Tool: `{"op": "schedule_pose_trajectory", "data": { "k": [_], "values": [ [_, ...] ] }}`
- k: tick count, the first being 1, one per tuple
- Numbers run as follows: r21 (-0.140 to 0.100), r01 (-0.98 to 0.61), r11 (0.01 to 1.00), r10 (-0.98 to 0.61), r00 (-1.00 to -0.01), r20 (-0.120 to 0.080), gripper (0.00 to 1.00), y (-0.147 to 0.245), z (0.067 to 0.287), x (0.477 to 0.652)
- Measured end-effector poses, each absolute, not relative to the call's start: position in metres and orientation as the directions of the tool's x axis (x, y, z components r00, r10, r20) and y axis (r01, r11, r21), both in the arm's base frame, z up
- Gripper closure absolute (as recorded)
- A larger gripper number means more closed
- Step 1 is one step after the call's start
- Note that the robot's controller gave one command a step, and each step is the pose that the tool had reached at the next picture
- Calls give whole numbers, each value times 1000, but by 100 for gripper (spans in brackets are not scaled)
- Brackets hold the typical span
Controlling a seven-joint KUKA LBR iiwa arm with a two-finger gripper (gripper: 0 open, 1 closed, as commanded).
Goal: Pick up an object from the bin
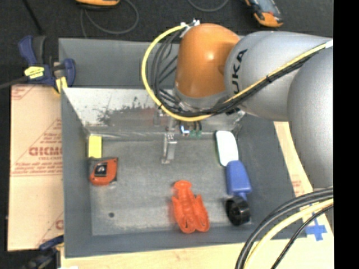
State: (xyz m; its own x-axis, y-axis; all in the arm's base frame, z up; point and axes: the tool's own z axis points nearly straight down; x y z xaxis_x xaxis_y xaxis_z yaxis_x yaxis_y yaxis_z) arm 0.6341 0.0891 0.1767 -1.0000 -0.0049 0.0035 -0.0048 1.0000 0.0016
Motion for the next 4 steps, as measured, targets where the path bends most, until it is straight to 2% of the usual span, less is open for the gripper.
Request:
{"op": "schedule_pose_trajectory", "data": {
  "k": [1, 2, 3, 4],
  "values": [
    [2, -3, 1000, -3, -1000, -4, 0, 89, 182, 635],
    [-1, -81, 997, -81, -997, -9, 0, 139, 106, 642],
    [-2, -178, 984, -178, -984, 13, 0, 160, 92, 611],
    [-1, -259, 966, -259, -966, -8, 0, 211, 112, 614]
  ]
}}
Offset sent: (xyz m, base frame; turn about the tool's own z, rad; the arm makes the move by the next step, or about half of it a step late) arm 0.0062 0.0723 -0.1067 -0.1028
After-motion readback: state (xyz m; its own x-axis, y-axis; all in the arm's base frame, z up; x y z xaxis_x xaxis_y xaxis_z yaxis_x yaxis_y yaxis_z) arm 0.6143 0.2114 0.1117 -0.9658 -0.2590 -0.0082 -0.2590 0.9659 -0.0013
